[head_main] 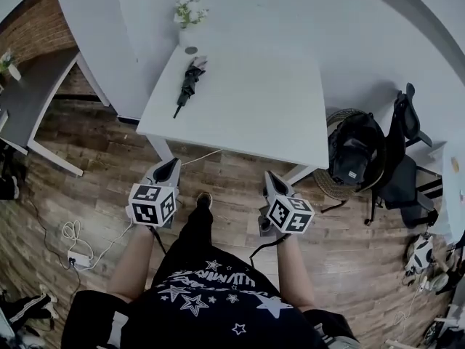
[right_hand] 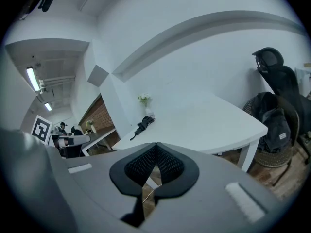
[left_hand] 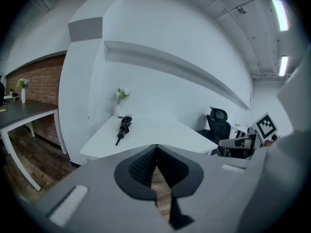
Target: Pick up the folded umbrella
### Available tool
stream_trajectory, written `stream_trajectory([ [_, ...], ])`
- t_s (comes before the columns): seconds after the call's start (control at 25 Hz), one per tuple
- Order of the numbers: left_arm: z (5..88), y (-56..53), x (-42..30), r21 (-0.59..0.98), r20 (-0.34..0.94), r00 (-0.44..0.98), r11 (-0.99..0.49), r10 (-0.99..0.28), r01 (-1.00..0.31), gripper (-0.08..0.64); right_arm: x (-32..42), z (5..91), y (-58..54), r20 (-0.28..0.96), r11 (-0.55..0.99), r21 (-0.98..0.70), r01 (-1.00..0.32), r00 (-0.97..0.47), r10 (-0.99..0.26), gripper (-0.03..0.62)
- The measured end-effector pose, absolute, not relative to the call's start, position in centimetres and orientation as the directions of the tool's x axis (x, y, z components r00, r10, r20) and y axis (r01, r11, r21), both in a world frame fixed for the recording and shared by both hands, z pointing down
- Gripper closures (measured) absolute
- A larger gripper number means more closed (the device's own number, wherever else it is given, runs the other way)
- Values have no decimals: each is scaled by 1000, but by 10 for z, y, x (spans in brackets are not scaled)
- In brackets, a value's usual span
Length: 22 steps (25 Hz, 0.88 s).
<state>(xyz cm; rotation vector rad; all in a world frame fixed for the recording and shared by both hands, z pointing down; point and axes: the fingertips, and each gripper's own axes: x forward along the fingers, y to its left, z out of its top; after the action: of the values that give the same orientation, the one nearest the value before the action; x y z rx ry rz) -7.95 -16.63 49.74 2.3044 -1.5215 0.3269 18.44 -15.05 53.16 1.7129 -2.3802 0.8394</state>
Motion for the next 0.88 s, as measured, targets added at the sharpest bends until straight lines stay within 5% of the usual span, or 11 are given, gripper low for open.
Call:
stream_trajectory([
  [0.88,523,-417,-101,244,466,427,-351,-775,-904,557,157,530,-380,468,182,-341,-922,-335,-818,575],
])
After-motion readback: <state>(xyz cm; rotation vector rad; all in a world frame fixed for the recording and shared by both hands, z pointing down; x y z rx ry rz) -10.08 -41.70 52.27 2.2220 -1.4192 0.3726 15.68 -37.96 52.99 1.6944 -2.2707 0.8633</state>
